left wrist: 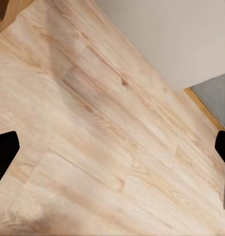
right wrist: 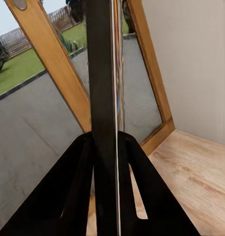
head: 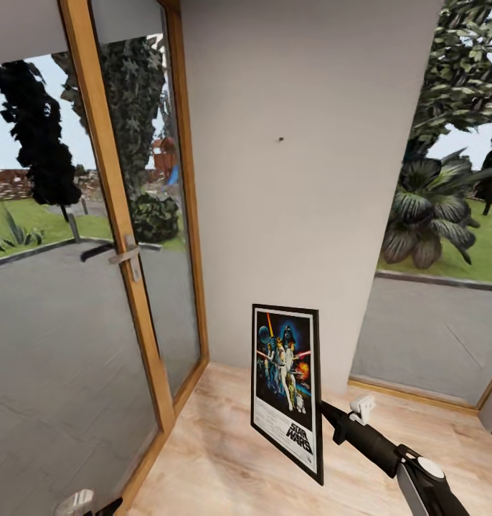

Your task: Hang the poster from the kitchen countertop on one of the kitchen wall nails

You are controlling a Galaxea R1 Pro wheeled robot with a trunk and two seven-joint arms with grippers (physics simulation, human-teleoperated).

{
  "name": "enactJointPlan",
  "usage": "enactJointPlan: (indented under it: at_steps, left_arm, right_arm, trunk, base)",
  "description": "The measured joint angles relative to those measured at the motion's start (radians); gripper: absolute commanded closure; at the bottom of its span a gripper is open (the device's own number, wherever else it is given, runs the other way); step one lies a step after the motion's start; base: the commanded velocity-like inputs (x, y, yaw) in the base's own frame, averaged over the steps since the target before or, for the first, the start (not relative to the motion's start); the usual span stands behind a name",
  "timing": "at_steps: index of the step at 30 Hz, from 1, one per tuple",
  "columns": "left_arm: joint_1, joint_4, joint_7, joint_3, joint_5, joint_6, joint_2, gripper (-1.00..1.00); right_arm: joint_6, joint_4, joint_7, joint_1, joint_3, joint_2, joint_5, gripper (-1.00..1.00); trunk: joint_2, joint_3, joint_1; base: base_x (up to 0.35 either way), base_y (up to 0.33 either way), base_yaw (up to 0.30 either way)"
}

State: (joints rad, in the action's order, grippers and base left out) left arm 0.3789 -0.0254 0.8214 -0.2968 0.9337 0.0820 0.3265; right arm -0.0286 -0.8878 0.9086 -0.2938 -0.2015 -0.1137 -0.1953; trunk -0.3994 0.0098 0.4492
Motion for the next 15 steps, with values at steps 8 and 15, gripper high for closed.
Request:
enactJointPlan:
  at_steps: [8, 15]
  left_arm:
    - [0.0, 0.0, 0.0, 0.0, 0.0, 0.0, 0.0, -1.0]
    - [0.0, 0.0, 0.0, 0.0, -0.001, 0.001, 0.0, -1.0]
  right_arm:
    - [0.0, 0.0, 0.0, 0.0, 0.0, 0.0, 0.0, 1.0]
    - [0.0, 0.001, 0.0, 0.0, 0.0, 0.0, 0.001, 1.0]
  trunk:
    - [0.0, 0.005, 0.0]
    - [0.0, 0.01, 0.0]
  base:
    - [0.2, 0.231, -0.284]
    - [0.016, 0.017, -0.296]
